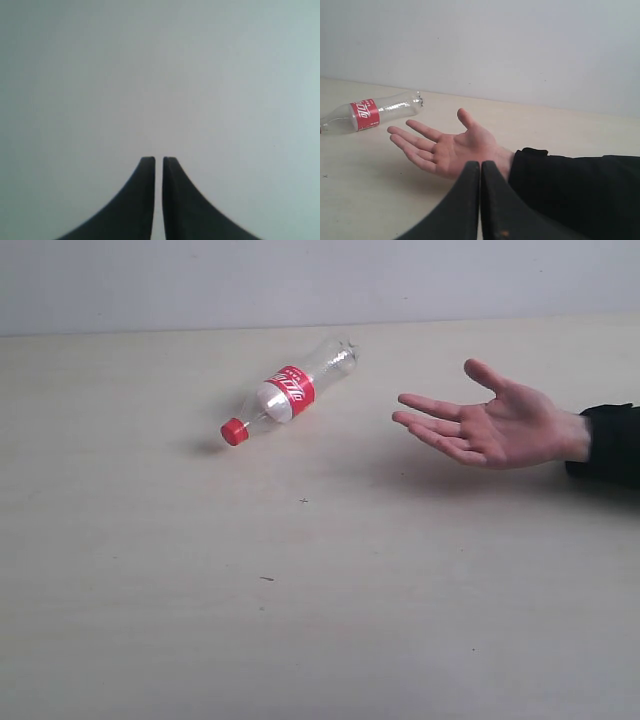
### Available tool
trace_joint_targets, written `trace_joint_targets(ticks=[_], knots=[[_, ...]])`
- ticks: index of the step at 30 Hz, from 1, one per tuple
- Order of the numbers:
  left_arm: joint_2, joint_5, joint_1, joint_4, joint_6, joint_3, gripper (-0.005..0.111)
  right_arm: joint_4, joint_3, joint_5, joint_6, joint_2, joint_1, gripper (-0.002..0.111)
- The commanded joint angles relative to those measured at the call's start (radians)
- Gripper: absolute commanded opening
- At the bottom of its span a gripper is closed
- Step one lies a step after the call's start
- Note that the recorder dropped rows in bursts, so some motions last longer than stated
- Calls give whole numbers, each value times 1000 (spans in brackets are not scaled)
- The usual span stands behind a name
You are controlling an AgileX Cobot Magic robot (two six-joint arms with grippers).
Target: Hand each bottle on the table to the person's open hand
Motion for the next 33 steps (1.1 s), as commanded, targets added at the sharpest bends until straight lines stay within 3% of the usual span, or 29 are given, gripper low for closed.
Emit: trace_joint_targets(ticks=[1, 5, 10, 15, 22, 29, 33], knots=[[-5, -46, -5, -103, 48, -1, 8, 3, 4, -10, 6, -3, -3, 1], [77, -74, -5, -259, 112, -1, 6, 3, 4, -24, 6, -3, -3, 1], [342, -68, -5, -279, 146, -121, 6, 3, 4, -20, 6, -3, -3, 1], [671, 50, -5, -82, 121, -340, 6, 3, 4, -20, 6, -3, -3, 1], [1115, 343, -7, 169, 65, -724, 6, 3, 4, -20, 6, -3, -3, 1], [1447, 845, -7, 307, 173, -1134, 7, 3, 4, -20, 6, -3, -3, 1], [1595, 1076, -29, 307, 247, -1311, 24, 3, 4, -20, 6, -3, -3, 1]])
